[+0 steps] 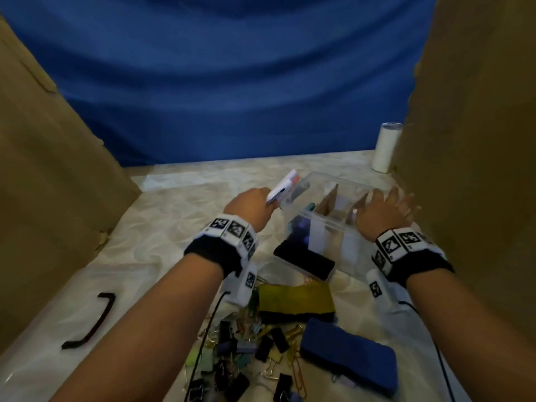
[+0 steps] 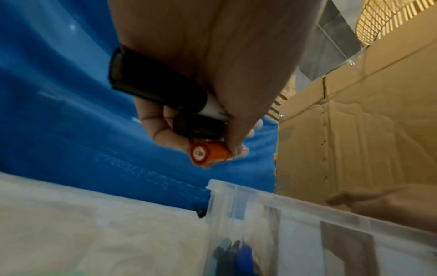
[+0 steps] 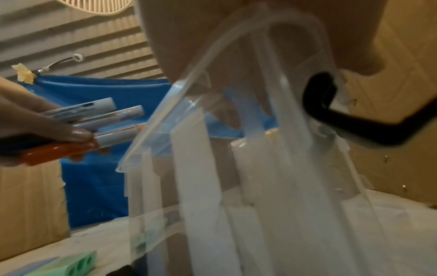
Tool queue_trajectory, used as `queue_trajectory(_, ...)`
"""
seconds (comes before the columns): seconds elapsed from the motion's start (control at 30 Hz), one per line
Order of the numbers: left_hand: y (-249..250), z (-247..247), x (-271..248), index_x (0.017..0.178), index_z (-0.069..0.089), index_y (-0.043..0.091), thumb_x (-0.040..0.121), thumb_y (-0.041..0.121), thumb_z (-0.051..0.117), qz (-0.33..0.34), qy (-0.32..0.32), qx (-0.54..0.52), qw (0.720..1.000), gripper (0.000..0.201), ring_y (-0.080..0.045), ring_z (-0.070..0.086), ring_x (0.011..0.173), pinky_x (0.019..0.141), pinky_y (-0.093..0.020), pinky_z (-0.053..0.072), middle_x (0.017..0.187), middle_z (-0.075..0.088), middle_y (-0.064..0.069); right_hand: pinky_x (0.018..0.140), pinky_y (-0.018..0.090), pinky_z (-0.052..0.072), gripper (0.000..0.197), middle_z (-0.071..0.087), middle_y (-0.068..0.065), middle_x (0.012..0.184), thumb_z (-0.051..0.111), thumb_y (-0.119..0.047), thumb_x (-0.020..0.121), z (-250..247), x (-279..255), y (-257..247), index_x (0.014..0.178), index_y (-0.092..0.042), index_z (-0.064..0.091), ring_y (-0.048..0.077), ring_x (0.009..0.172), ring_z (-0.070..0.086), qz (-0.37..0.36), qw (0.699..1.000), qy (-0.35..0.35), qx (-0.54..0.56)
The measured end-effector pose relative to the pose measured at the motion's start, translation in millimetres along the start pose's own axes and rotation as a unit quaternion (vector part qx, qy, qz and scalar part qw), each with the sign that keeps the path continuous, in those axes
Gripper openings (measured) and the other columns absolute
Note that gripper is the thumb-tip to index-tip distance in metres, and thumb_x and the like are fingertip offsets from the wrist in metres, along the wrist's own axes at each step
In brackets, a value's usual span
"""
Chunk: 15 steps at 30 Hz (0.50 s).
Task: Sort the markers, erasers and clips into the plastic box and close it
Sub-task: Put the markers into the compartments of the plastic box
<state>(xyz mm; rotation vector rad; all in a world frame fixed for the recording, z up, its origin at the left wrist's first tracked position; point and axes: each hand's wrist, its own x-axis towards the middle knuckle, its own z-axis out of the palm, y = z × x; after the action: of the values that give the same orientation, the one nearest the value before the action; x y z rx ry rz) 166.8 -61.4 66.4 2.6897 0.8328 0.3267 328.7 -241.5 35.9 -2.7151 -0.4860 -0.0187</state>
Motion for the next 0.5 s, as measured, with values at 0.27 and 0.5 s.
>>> queue_trajectory(0.27, 60, 3, 61, 0.073, 0.066, 0.011, 0.076, 0.086, 0.024, -0.022, -0.039, 0.06, 0.997, 0.086, -0.024, 0.06, 0.066, 0.065, -0.031, 0.042, 0.07, 0.063, -0.006, 0.118, 0.053, 0.009, 0.057, -0.007, 0.013, 0.161, 0.037, -0.034, 0.095, 1, 1, 4, 0.147, -0.019, 0.021, 0.044, 0.145, -0.008, 0.0, 1.0, -0.015, 0.022)
queue_trajectory(0.5, 68, 13, 79, 0.081, 0.062, 0.016, 0.084, 0.053, 0.058, -0.015, -0.075, 0.026, 0.997, 0.037, -0.025, 0.056, 0.066, 0.064, -0.028, 0.041, 0.083, 0.068, -0.007, 0.118, 0.053, 0.011, 0.057, -0.01, 0.009, 0.161, 0.034, -0.04, 0.095, 2, -1, 5, 0.147, -0.024, 0.02, 0.046, 0.144, -0.006, -0.016, 1.0, -0.023, 0.001)
